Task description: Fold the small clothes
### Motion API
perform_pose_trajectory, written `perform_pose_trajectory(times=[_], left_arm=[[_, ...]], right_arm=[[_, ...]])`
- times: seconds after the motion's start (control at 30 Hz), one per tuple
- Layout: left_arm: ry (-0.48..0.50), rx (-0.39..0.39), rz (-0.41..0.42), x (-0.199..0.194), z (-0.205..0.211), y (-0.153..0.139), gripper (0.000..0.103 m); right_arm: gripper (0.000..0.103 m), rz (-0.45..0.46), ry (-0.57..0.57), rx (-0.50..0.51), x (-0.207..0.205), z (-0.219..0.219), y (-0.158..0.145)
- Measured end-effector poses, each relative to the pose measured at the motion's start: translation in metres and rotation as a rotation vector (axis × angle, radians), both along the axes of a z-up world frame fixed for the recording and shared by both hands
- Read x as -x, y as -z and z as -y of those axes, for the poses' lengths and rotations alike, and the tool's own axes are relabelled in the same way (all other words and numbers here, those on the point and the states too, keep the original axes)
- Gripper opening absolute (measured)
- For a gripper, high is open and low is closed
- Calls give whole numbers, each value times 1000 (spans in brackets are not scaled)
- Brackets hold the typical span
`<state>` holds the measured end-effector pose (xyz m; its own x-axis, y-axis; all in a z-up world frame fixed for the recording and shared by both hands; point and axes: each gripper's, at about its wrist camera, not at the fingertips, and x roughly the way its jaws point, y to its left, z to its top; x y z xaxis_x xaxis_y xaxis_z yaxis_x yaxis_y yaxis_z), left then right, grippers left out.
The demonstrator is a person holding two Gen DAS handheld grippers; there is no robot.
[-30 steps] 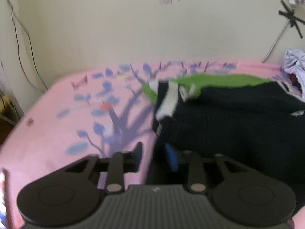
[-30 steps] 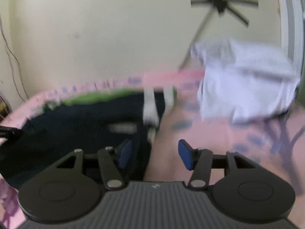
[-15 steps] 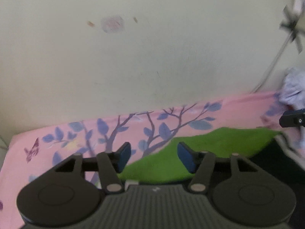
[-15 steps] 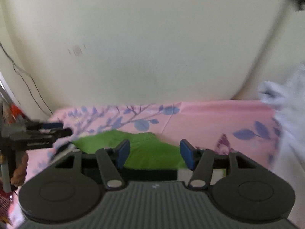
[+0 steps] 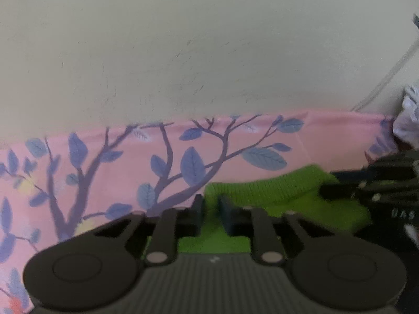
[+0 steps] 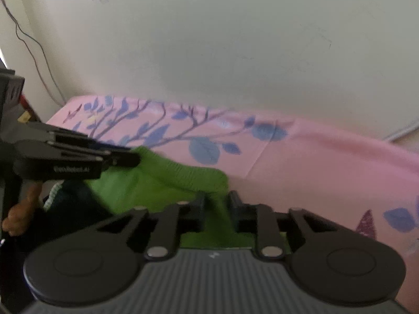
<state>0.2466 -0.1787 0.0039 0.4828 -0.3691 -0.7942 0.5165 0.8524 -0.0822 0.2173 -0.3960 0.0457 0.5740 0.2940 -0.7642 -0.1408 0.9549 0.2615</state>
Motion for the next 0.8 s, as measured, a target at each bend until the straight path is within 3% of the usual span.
perform_pose_trajectory(times=[0.07, 0.2, 0.3, 0.4, 0.6, 0.7, 0.77, 0.8], left_arm=[[-10, 25, 25, 12, -6, -12, 12], [-17, 149, 102, 52, -36, -54, 12], [8, 226, 181, 111, -71, -82, 12], [48, 271, 243, 173, -99, -92, 12], [104, 267, 268, 289, -133, -61, 12], [94, 222, 245, 313, -135, -34, 13], [68, 171, 193, 313, -135, -14, 19], [57, 159, 171, 312, -136, -9, 20]], right_arm=[[9, 47, 3, -22, 12, 2, -15], [9, 175, -22, -43, 63, -5, -65], [9, 254, -66, -8, 113, -19, -93], [9, 314, -111, 22, 176, -36, -108], [9, 303, -128, 56, 286, -67, -83], [10, 261, -128, 88, 314, -88, -54], [11, 228, -97, 87, 320, -96, -34], [14, 269, -85, 95, 324, -98, -32]])
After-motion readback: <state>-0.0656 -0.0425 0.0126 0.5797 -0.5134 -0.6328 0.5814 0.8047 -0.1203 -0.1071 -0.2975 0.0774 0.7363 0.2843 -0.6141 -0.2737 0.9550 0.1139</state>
